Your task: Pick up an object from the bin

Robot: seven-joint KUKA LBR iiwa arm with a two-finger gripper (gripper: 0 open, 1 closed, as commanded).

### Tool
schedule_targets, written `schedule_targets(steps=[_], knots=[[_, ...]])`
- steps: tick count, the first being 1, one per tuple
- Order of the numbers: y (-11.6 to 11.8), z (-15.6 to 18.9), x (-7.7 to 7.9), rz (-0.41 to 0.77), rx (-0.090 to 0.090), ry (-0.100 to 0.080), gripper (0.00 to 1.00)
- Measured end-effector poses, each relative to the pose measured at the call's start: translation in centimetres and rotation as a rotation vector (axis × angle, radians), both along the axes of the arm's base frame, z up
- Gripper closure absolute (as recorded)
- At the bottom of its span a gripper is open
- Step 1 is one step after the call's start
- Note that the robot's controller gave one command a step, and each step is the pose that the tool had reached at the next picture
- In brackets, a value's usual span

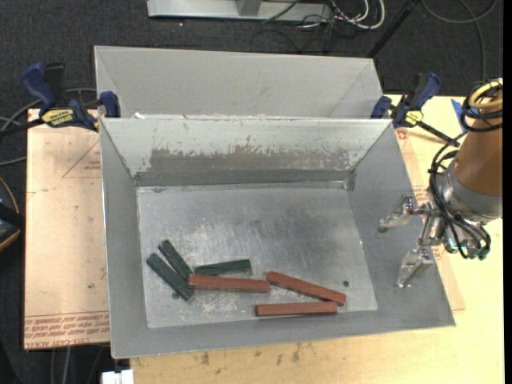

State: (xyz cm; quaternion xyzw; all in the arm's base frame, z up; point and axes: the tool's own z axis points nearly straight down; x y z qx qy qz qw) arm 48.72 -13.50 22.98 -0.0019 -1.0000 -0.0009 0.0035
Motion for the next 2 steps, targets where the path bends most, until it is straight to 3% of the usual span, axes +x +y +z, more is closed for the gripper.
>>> schedule_targets(steps=[1, 2], knots=[[0.0, 0.3, 0.1, 0.002, -0.001, -0.005, 0.00], [1.4, -4.1, 1.1, 0.080, -0.002, -0.012, 0.00]])
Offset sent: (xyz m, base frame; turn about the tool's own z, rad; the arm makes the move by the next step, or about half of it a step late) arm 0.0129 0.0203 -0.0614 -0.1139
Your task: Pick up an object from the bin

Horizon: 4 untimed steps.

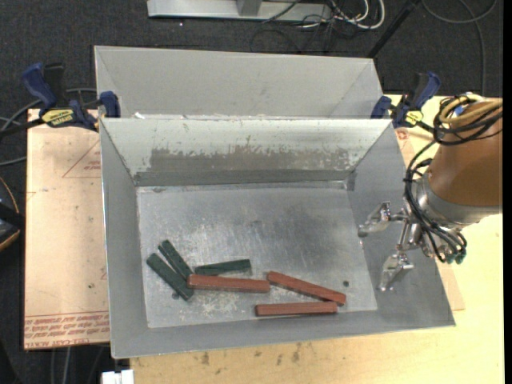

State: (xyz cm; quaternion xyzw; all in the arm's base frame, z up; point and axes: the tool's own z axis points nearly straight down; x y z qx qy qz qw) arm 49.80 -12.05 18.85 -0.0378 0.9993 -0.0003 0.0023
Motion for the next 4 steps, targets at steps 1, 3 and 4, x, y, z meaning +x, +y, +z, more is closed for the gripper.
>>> schedule_targets(steps=[1, 3, 4], knots=[[3.7, -10.3, -1.5, 0.017, 0.002, 0.005, 1.00], [4.5, 0.7, -1.5, 0.068, 0.001, 0.003, 1.00], [4.5, 0.7, -1.5, 0.069, 0.001, 0.003, 1.00]])
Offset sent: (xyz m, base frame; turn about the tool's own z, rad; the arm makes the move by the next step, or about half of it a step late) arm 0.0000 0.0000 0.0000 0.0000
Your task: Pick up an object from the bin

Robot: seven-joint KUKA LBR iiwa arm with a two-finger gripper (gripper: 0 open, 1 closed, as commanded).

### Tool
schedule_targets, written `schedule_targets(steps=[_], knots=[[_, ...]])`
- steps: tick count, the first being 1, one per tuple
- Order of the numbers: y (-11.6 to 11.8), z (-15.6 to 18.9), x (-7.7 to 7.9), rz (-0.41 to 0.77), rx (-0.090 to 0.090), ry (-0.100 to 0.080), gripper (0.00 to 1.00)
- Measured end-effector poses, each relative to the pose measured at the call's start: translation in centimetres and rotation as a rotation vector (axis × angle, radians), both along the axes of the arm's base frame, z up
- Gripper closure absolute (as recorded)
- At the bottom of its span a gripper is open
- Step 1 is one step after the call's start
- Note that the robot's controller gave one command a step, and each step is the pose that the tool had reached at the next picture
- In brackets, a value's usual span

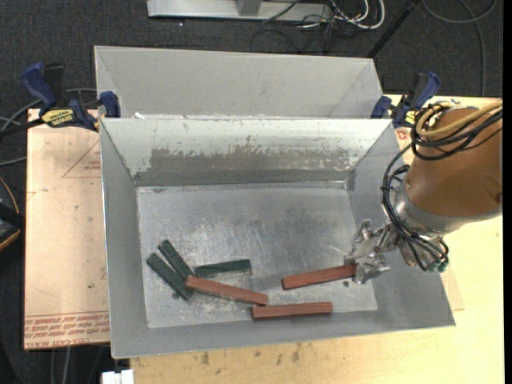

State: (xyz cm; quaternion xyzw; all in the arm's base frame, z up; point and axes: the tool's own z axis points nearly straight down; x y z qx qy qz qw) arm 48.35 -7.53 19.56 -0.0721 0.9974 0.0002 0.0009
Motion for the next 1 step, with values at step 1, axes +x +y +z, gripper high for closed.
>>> schedule_targets(steps=[1], knots=[[0.68, 1.17, 0.68, 0.204, 0.000, 0.003, 1.00]])
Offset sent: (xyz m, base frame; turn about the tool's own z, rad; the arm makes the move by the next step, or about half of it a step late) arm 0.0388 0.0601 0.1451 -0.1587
